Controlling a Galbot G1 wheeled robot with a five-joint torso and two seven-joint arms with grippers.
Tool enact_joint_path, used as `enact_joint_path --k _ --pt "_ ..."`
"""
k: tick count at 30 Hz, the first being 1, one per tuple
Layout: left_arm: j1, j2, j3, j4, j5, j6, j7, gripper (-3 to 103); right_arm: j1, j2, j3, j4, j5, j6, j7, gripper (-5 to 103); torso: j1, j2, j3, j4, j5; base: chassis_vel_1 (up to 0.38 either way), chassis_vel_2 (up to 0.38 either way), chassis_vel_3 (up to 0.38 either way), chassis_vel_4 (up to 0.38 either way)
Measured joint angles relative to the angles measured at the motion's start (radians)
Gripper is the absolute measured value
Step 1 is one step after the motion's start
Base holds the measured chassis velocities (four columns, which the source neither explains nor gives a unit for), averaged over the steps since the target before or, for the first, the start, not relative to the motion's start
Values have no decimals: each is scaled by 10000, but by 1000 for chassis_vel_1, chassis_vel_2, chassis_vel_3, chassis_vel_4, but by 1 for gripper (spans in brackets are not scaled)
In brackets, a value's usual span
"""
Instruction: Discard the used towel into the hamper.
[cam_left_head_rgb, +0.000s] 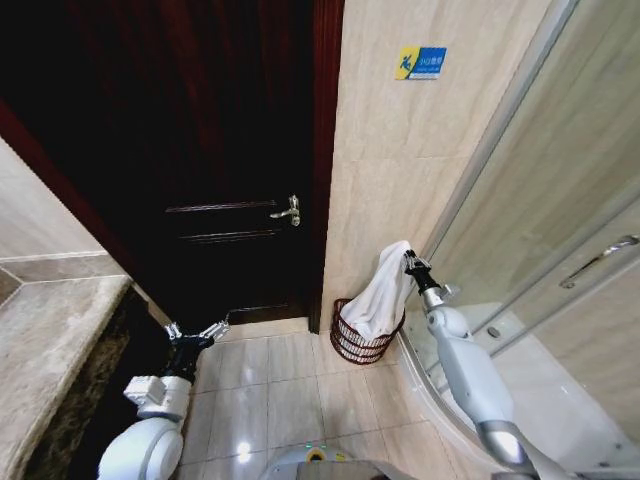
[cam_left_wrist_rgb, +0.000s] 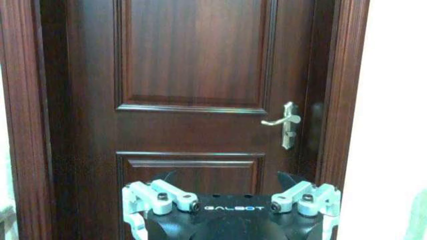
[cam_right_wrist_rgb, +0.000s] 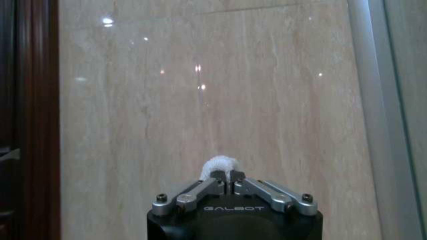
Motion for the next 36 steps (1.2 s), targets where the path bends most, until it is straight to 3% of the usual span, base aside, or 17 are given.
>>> enact_joint_path --k 14,23,36 --pt "-1 0 0 0 0 0 0 98 -37 38 47 -83 -52 210 85 3 3 -1 1 -1 -1 -51 42 48 -47" --pt "0 0 0 0 0 0 0 98 -44 296 186 -1205 -344 615 -115 3 -1 0 0 -1 -2 0 0 0 0" --pt "0 0 0 0 0 0 0 98 -275 678 1 -2054 -568 426 -345 3 0 -1 0 0 -3 0 0 0 0"
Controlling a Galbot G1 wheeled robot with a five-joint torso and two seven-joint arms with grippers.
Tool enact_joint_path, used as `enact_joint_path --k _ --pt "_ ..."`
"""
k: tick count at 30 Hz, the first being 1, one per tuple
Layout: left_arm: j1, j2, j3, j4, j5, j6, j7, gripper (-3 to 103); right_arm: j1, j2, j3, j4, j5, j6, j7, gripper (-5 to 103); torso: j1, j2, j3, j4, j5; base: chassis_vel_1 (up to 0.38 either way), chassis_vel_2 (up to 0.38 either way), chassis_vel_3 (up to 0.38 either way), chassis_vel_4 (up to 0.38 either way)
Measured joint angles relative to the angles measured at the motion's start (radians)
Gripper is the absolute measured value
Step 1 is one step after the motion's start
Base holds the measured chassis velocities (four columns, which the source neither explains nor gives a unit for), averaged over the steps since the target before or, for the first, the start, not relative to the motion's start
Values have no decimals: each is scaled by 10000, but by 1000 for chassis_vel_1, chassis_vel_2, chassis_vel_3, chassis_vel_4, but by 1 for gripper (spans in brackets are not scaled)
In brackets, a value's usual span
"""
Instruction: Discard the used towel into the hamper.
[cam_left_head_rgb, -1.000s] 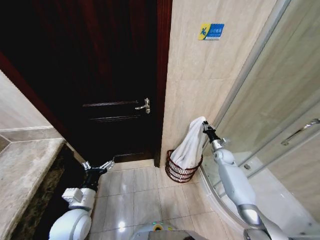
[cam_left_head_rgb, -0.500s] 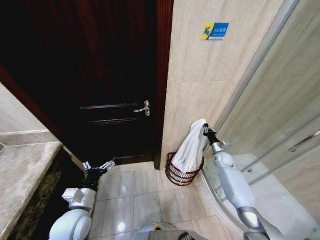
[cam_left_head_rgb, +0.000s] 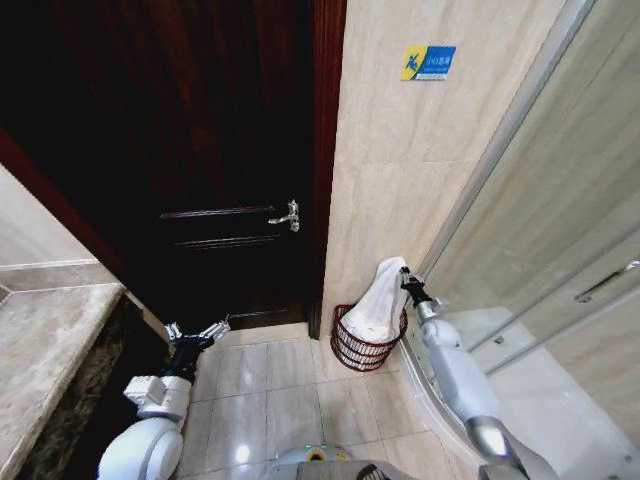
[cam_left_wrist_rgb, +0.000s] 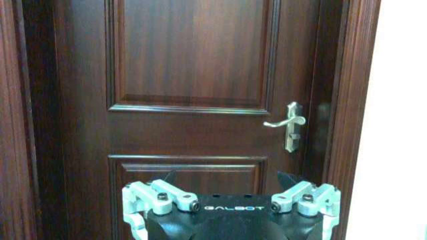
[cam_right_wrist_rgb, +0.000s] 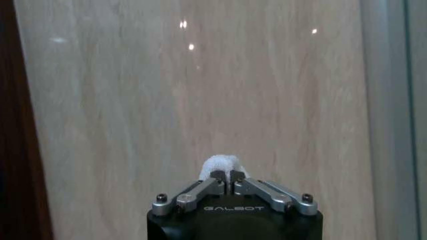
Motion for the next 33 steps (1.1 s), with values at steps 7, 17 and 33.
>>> enact_joint_path --k 7,17,33 --pt "0 0 0 -1 0 0 0 98 -285 247 -123 -192 -163 -436 12 3 0 0 0 0 1 0 0 0 0" --pt "0 0 0 0 0 0 0 98 -485 431 -28 -990 -476 -1619 -2 3 1 0 0 -1 5 0 0 0 0" --pt "0 0 0 -1 0 0 0 98 -587 479 286 -1337 -1272 -2367 -148 3 1 0 0 -1 0 0 0 0 0"
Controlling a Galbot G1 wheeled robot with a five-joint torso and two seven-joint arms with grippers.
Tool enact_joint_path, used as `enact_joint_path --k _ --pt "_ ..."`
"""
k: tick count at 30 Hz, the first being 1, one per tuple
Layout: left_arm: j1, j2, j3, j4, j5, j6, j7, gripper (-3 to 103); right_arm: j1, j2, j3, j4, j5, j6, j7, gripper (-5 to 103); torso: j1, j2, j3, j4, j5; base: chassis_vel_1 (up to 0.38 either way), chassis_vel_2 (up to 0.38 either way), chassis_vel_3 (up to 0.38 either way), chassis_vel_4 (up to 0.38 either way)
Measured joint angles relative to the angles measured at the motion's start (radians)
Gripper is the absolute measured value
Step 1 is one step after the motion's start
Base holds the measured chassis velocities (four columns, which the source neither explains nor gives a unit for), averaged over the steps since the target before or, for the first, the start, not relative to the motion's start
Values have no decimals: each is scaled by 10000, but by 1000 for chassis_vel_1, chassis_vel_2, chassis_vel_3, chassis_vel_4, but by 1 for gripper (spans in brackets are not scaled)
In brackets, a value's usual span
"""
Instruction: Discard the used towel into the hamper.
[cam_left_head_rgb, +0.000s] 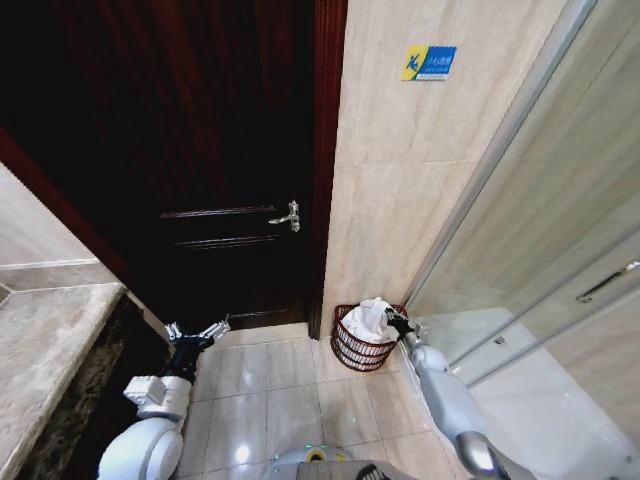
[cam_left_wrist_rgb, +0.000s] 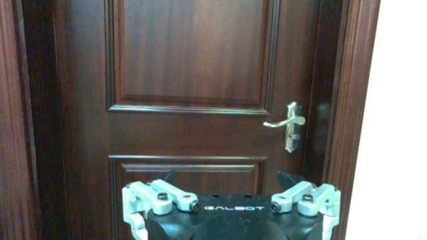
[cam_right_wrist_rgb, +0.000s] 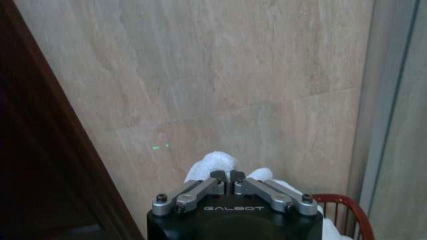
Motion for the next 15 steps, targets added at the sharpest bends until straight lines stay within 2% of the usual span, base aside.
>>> enact_joint_path --k 9,15 --pt "1 0 0 0 0 0 0 98 -112 109 23 37 -55 187 -82 3 -3 1 -1 0 1 -5 5 7 -7" --pt "1 0 0 0 0 0 0 98 -201 142 35 42 -51 235 -83 3 -2 1 0 0 -1 -120 127 104 -118"
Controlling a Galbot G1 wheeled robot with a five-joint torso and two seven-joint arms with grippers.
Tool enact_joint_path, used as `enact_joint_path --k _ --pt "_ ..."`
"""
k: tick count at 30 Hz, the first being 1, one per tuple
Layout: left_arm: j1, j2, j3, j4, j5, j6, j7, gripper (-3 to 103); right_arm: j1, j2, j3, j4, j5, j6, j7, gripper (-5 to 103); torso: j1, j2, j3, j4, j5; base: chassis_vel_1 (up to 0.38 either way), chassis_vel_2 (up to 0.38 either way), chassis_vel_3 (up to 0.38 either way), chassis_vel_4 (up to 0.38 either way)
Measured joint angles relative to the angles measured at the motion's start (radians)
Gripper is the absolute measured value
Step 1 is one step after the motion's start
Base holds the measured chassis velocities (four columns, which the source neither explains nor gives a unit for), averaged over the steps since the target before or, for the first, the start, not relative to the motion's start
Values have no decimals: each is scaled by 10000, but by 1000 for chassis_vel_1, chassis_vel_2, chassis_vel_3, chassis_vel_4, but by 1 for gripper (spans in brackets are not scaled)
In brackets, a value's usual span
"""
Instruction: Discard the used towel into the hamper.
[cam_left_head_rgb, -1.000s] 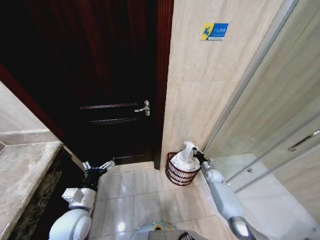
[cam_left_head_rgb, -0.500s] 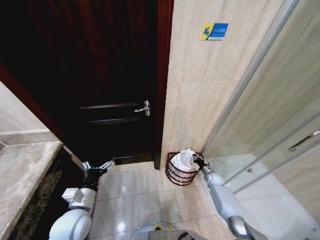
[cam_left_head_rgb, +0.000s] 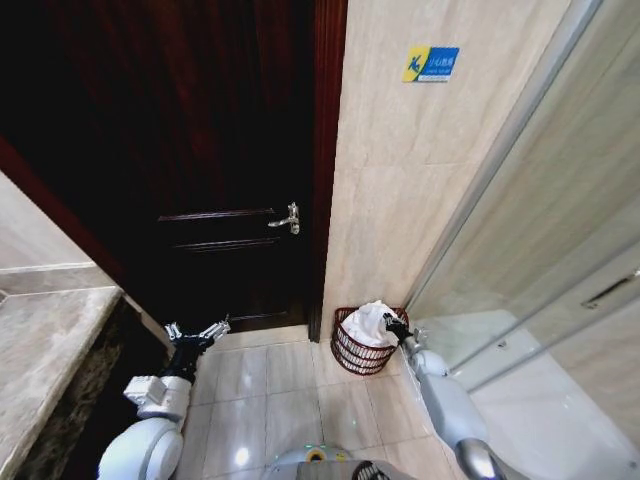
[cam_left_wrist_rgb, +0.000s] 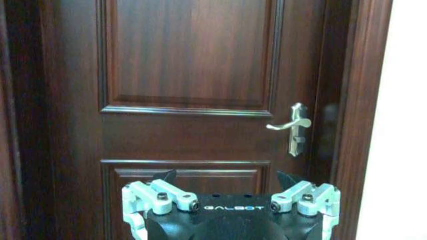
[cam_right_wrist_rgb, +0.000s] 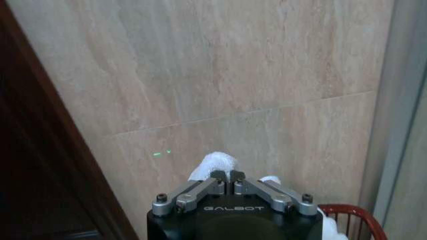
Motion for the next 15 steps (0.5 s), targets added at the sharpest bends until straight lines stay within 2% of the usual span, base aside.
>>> enact_joint_path --k 6,10,12,14,15 --pt "0 0 0 0 0 0 0 98 -240 87 70 -145 -183 -215 -5 3 6 -2 2 -1 -2 -188 193 211 -207" --pt "-2 0 0 0 0 0 0 98 -508 233 108 -243 -492 -807 -102 3 13 -3 3 1 -3 -244 222 223 -238" --pt "-2 0 0 0 0 0 0 98 -583 322 129 -389 -730 -864 -170 -1 19 -6 5 5 4 -140 185 195 8" --pt "-2 0 0 0 0 0 0 98 -567 478 290 -691 -1136 -865 -198 8 15 -6 4 3 9 -129 139 75 -5" --pt "-2 0 0 0 0 0 0 98 -548 531 363 -796 -1270 -865 -188 8 12 -5 3 0 4 -118 28 0 -19"
